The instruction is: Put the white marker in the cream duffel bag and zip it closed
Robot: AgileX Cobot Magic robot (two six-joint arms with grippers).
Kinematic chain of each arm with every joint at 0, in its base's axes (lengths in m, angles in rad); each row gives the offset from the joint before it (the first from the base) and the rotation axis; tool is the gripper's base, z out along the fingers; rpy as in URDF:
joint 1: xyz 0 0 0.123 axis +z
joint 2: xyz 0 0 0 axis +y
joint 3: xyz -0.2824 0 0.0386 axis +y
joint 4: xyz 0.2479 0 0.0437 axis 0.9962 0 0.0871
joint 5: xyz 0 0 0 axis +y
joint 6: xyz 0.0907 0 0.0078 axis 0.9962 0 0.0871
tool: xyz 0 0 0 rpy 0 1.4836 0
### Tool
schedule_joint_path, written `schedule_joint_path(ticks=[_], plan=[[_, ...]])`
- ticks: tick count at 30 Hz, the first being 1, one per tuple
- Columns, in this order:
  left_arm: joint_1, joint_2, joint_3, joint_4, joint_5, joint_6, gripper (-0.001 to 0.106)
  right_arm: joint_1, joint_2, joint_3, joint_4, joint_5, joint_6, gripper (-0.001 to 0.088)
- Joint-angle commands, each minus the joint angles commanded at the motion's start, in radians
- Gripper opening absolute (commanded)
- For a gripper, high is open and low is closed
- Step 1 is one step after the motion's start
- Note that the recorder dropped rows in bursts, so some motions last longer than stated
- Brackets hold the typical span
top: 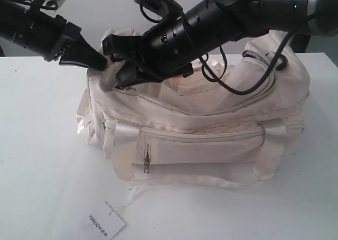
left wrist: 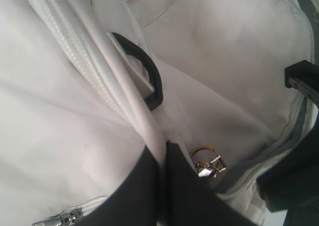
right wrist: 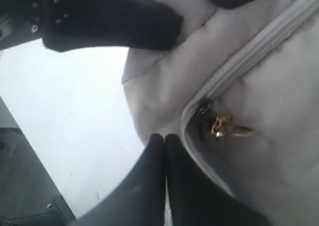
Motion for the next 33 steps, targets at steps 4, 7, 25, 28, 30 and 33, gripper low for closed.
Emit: schedule_joint_path(ticks=[4, 7, 25, 28, 30, 33], plan=[[0.0, 0.0, 0.0, 0.018, -0.007, 0.0, 0.0, 0.0, -0.01, 0.0, 0.0, 0.061, 0.0, 0.0], [0.0, 0.0, 0.0, 0.033, -0.007, 0.0, 0.0, 0.0, -0.01, 0.0, -0.01, 0.056, 0.0, 0.0], [0.0, 0.0, 0.0, 0.027, -0.004, -0.002, 0.0, 0.0, 0.071, 0.0, -0.167, -0.134, 0.398, 0.0364], [0.0, 0.0, 0.0, 0.025, -0.004, -0.002, 0.0, 0.0, 0.089, 0.0, -0.162, -0.132, 0.427, 0.0376], [0.0, 0.0, 0.0, 0.025, -0.004, -0.002, 0.0, 0.0, 0.096, 0.0, -0.159, -0.131, 0.441, 0.0376], [0.0, 0.0, 0.0, 0.026, -0.002, -0.002, 0.0, 0.0, 0.096, 0.0, -0.122, -0.127, 0.443, 0.0376]])
